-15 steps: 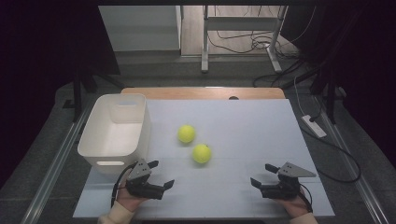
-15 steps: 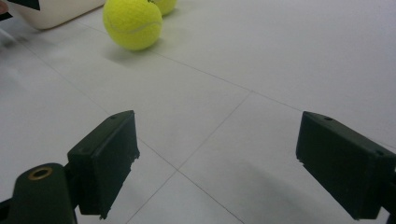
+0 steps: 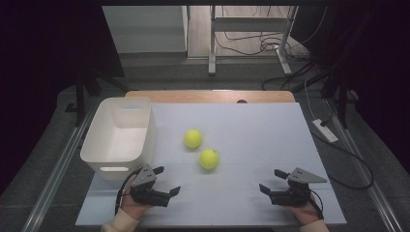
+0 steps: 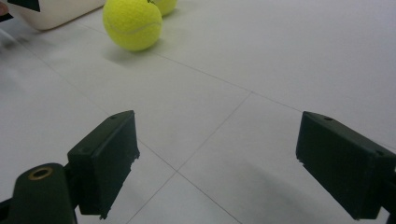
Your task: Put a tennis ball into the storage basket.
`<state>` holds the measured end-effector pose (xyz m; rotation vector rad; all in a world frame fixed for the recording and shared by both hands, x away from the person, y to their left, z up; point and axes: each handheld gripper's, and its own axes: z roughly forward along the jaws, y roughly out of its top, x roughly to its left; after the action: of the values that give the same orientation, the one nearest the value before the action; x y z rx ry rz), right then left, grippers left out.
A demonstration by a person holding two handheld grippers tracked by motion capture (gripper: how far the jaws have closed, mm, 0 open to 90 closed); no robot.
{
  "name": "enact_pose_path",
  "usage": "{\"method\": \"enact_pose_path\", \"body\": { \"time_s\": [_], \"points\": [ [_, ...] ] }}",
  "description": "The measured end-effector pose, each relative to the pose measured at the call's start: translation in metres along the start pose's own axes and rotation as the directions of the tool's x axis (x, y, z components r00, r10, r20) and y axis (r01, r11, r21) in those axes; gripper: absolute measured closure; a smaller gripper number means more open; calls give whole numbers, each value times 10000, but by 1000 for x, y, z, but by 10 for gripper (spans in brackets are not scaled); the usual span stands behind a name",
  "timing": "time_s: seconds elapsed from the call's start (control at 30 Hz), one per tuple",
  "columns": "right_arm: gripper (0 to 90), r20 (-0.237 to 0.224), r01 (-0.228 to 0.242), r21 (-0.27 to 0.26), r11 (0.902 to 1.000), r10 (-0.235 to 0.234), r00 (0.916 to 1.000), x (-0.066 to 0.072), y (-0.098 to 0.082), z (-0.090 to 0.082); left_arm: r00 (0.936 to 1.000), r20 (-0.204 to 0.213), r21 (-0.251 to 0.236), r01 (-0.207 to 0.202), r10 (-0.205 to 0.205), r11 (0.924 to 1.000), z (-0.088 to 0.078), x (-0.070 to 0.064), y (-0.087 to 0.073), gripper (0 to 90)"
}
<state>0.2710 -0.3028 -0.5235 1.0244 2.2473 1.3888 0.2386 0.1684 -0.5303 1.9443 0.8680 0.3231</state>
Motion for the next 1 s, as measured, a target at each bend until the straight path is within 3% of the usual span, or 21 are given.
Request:
{"method": "enact_pose_path", "body": {
  "time_s": [0.63, 1.0],
  "points": [
    [126, -50, -102, 12, 9999, 102, 9999, -2, 0, 0, 9997, 13, -99, 231, -231, 9997, 1, -3, 4, 53],
    [128, -22, 116, -16, 9999, -116, 9999, 2, 4, 2, 9997, 25, -40, 242, -242, 9997, 4, -7, 12, 52]
  ]
}}
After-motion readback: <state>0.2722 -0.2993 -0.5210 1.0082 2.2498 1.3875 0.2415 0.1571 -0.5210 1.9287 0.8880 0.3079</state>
